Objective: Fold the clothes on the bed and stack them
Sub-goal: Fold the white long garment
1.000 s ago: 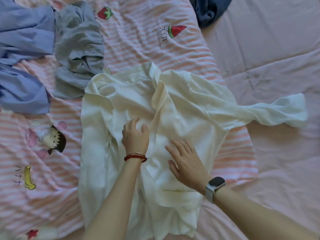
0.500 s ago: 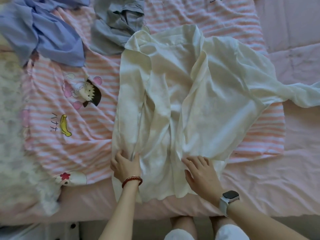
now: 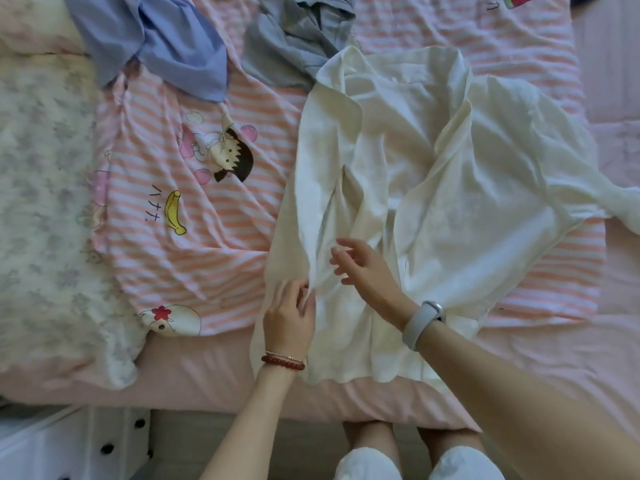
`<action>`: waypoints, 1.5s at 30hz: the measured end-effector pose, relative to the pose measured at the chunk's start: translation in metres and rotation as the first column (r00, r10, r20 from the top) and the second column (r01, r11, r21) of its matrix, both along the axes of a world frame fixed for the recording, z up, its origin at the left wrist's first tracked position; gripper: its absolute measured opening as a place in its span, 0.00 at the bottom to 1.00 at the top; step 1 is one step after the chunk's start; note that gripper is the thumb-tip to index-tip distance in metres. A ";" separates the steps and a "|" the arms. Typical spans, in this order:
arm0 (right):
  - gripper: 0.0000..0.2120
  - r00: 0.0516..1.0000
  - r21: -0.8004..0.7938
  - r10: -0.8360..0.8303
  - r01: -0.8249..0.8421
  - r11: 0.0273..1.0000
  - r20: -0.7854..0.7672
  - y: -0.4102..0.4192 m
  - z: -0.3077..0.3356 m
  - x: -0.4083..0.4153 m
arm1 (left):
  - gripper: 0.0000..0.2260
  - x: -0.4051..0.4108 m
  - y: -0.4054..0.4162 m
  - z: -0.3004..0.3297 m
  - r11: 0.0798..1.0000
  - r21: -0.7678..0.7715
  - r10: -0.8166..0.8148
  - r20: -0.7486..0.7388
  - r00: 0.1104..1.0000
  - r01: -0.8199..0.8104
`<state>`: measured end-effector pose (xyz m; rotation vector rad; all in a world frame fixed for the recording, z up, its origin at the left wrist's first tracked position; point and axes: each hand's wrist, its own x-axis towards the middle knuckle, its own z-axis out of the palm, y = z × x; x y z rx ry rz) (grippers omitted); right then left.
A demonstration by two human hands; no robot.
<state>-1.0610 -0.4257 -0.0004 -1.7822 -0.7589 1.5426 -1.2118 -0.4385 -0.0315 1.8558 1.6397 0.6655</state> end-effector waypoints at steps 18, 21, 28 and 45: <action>0.09 0.868 -0.111 -0.251 0.326 0.939 0.428 -0.016 -0.028 0.071 | 0.30 0.008 0.029 -0.020 0.884 -0.455 0.081 -0.077 0.994 -0.107; 0.09 0.867 -0.139 -0.411 0.461 0.877 0.281 -0.026 -0.031 0.067 | 0.31 0.016 0.029 -0.027 0.797 -0.591 0.182 0.039 0.983 -0.124; 0.10 0.732 -0.005 -0.580 0.623 0.783 0.356 -0.032 -0.027 0.098 | 0.10 0.017 0.043 -0.015 0.808 -0.450 0.462 0.083 0.883 -0.381; 0.14 0.873 -0.266 -0.273 0.398 0.878 0.404 -0.111 -0.035 0.067 | 0.06 0.025 -0.036 -0.008 0.874 -0.418 0.200 -0.154 0.968 -0.247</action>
